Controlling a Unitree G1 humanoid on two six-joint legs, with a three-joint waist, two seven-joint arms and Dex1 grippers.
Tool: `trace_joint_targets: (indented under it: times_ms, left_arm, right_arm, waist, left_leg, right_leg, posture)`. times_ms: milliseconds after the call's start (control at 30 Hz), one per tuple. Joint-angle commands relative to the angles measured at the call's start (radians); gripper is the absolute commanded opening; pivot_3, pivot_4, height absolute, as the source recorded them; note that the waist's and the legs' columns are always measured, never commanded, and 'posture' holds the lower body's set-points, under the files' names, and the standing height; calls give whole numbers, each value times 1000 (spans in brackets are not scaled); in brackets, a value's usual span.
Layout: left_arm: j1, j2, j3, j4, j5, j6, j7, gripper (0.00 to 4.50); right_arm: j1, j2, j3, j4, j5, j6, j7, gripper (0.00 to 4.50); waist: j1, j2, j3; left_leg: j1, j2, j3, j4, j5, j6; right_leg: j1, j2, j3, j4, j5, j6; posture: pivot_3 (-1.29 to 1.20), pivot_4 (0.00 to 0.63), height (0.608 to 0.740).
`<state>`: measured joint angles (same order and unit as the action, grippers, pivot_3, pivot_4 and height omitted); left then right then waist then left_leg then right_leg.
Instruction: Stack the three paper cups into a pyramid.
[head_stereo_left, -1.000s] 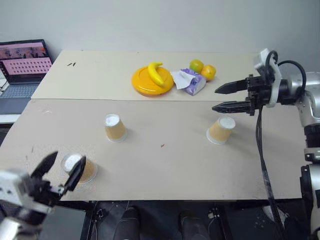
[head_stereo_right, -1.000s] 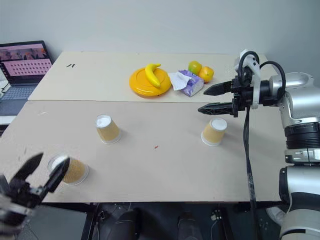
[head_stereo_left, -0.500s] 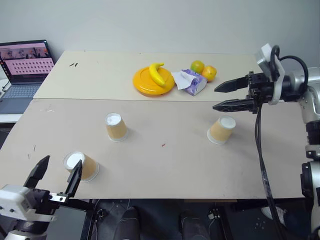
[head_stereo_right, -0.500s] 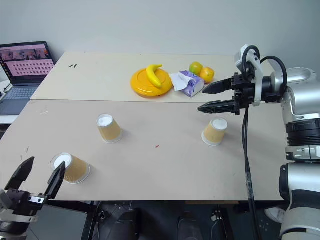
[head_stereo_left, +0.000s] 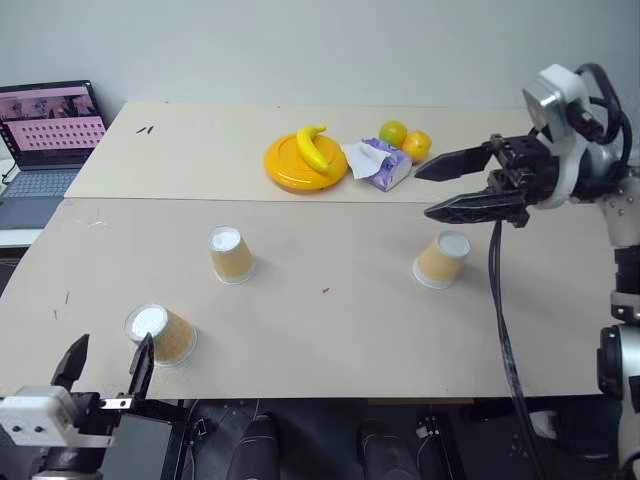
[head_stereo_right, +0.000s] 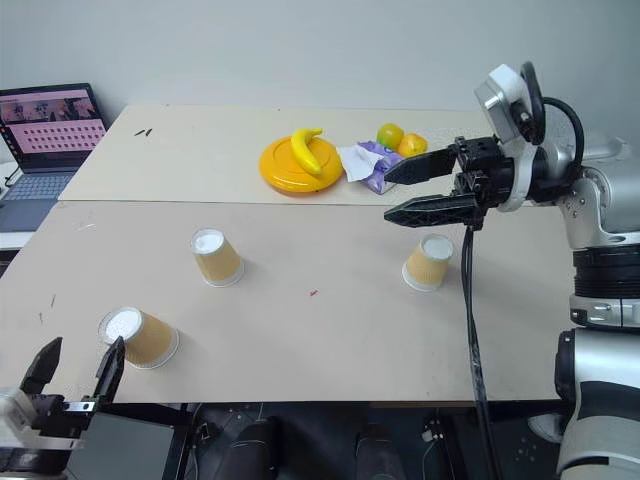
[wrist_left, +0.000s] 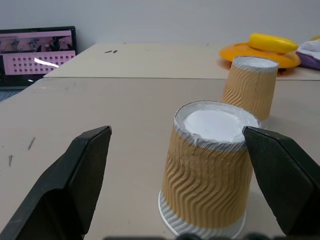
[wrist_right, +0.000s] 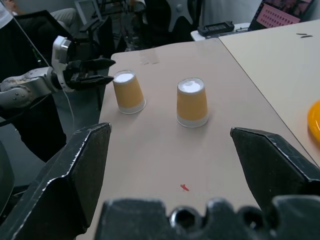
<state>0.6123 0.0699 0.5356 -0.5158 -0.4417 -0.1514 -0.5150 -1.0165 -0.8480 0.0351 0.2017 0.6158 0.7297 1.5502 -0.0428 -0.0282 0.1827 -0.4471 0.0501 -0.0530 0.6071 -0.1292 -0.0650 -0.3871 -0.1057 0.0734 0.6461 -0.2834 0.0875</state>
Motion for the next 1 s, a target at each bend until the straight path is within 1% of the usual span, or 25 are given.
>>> trace_joint_targets:
  times_ms: [33,133,267,367,533,667,767,900,1000]
  left_arm:
    - [-6,10,-20,34,20,-50,4,4500]
    - [-8,20,-59,39,37,-71,-12,4500]
    - [-14,43,-78,40,28,-86,-14,4500]
    - [-19,66,-80,34,17,-87,-9,4500]
    - [-9,93,-74,23,-5,-87,-10,4500]
    - [-36,121,-55,13,-19,-75,11,4500]
    - [-27,125,-59,-8,-25,-66,21,4500]
    - [22,112,-76,-68,-31,-58,39,4500]
    - [37,99,-94,-65,-23,-60,50,4500]
  right_arm:
    - [-21,8,-8,-58,35,17,32,4479]
    - [-24,18,-13,-114,56,53,-1,4479]
    - [-35,18,-16,-123,56,69,-19,4479]
    - [-40,12,-14,-96,38,54,-8,4479]
    - [-32,-7,-18,-44,16,16,25,4479]
    - [-5,-23,-20,-7,-2,-26,48,4479]
    - [4,-27,-19,-2,-4,-38,51,4479]
    - [20,-36,-22,-8,-2,-46,52,4479]
    - [30,-38,-23,-15,2,-48,49,4479]
  waist:
    - [0,0,0]
    - [3,0,0]
    - [7,0,0]
    - [6,0,0]
    - [4,0,0]
    - [6,0,0]
    - [4,0,0]
    - [-1,0,0]
    - [0,0,0]
  left_leg:
    - [0,0,0,0,0,0]
    - [0,0,0,0,0,0]
    - [0,0,0,0,0,0]
    - [0,0,0,0,0,0]
    - [0,0,0,0,0,0]
    - [0,0,0,-1,0,0]
    - [0,0,0,0,0,0]
    - [0,0,0,-1,0,0]
    - [0,0,0,-1,0,0]
  right_leg:
    - [0,0,0,0,0,0]
    - [0,0,0,0,1,2]
    - [0,0,0,0,1,2]
    - [0,0,0,0,-1,-1]
    - [0,0,0,0,-1,-1]
    - [0,0,0,0,0,0]
    - [0,0,0,0,0,0]
    - [0,0,0,0,1,2]
    - [-1,0,0,0,1,2]
  posture:
    - [0,150,732]
    - [0,150,732]
    - [0,150,732]
    - [0,150,732]
    - [0,150,732]
    - [0,150,732]
    - [0,150,732]
    - [0,150,732]
    - [0,150,732]
